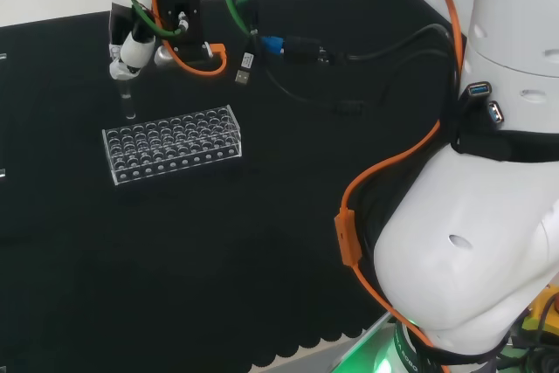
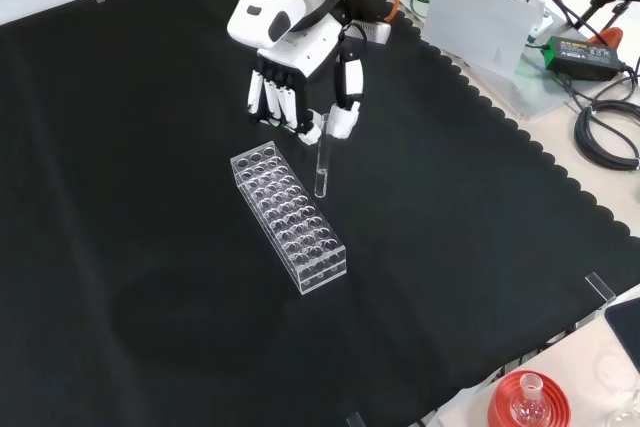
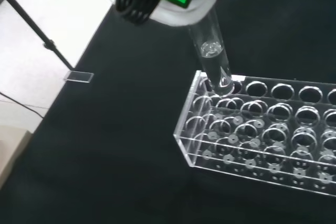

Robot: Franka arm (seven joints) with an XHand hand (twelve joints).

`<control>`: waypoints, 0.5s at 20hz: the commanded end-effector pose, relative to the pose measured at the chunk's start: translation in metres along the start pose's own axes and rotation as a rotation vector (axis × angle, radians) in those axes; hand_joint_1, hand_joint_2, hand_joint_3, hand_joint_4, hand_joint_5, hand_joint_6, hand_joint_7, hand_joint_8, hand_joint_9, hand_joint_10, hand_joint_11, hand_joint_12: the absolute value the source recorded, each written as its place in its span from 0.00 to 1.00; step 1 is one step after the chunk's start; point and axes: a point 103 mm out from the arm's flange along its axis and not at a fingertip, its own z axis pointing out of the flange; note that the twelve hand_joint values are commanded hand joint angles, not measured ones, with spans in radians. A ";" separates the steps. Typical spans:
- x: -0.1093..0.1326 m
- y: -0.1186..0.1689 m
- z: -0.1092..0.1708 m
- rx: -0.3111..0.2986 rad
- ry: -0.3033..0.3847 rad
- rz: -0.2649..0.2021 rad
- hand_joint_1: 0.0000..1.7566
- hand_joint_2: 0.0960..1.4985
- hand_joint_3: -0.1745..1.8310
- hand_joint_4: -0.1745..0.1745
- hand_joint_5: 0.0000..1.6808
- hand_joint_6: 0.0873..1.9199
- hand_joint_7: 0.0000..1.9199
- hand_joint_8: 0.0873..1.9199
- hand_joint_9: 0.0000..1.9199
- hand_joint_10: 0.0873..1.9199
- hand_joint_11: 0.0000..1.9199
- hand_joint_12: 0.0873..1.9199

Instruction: Put the test tube back in the rack.

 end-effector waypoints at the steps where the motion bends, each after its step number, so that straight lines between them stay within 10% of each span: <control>1: 0.003 0.002 0.017 0.021 0.037 -0.018 0.68 0.43 0.39 0.02 0.74 0.33 0.73 0.26 0.58 0.29 0.35 0.67; 10: 0.002 -0.006 0.034 0.042 0.093 -0.022 0.68 0.43 0.39 0.02 0.74 0.33 0.73 0.26 0.58 0.29 0.35 0.67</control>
